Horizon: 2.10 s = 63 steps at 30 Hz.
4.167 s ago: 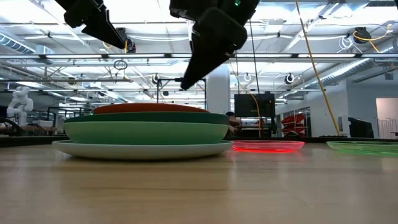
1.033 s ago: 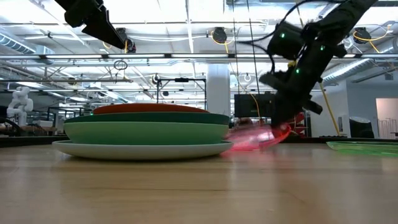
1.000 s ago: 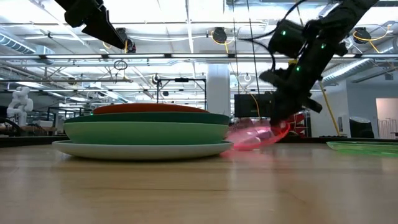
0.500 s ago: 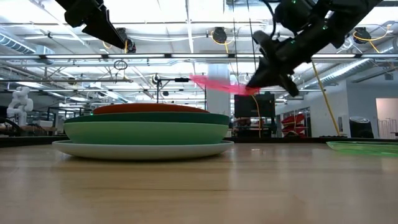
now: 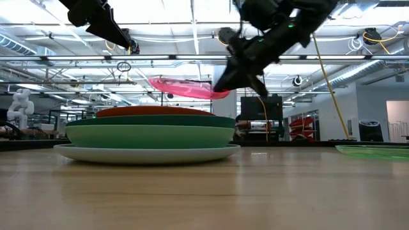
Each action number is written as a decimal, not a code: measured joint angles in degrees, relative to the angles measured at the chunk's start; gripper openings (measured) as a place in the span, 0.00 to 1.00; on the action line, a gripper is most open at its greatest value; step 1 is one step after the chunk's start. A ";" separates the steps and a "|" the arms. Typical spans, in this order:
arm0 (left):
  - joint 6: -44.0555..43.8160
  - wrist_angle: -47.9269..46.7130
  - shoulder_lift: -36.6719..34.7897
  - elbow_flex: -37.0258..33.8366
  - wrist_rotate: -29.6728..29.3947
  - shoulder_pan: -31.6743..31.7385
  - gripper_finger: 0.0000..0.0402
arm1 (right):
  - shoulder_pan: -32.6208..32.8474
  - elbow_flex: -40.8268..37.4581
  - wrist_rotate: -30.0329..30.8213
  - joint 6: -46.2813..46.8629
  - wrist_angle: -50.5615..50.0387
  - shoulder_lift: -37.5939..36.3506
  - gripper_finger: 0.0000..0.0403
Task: Stack plastic plates
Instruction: Stack the pink plate on top of the light orange plate, then stack the light green plate on top of the pink plate
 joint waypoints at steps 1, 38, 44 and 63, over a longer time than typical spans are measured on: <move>0.00 0.02 0.00 0.00 -0.01 0.00 0.40 | 0.00 1.60 -0.23 -0.35 -0.78 1.23 0.00; -0.33 -0.51 0.00 0.00 -0.02 -0.02 0.40 | 0.70 17.04 -1.23 -4.84 -15.57 12.25 0.37; -0.39 -0.79 0.00 0.02 -0.02 -0.01 0.40 | 0.82 17.04 -1.18 -4.19 -27.09 7.06 0.37; -0.80 -0.94 0.00 0.02 -0.02 -0.02 0.40 | 10.78 9.45 0.33 18.63 -68.93 3.09 0.37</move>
